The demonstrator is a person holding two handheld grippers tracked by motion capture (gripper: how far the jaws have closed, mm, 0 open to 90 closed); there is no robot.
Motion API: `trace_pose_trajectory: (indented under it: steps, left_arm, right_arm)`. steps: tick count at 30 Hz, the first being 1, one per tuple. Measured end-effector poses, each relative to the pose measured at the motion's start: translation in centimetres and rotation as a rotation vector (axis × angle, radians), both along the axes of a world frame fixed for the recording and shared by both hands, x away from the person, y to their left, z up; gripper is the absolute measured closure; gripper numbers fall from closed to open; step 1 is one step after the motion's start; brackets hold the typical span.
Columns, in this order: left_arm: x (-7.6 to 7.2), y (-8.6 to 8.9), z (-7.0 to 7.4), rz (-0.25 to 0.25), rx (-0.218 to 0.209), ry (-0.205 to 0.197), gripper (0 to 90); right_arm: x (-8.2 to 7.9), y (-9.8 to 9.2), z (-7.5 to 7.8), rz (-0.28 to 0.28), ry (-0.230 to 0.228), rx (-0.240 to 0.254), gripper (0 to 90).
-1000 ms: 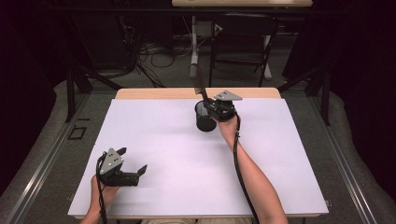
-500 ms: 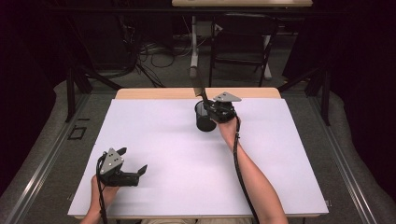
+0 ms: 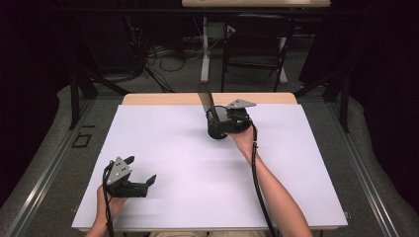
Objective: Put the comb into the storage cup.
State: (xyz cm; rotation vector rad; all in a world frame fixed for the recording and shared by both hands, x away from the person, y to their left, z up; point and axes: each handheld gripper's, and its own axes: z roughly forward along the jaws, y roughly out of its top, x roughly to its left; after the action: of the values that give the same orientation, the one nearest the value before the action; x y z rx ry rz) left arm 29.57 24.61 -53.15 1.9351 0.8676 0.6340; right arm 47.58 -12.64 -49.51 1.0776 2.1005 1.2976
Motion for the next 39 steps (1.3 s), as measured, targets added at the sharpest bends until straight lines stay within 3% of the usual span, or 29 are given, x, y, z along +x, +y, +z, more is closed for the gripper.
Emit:
trace_pose_trajectory:
  steps: [5, 25, 39]
  left_arm:
    - [0.0, 0.0, 0.0, 0.0, 0.004, 0.003, 0.3]
    - [0.0, -0.1, 0.0, 0.001, 0.005, 0.0, 0.3]
    - [0.0, -0.1, 0.0, -0.001, 0.003, -0.001, 0.3]
  right_arm:
    - [-0.6, -0.3, 0.5, 0.031, 0.016, -0.005, 15.1]
    - [-3.3, -1.8, 1.8, 0.123, 0.059, -0.024, 5.3]
    - [-5.2, -3.0, 2.0, 0.17, 0.103, -0.078, 0.8]
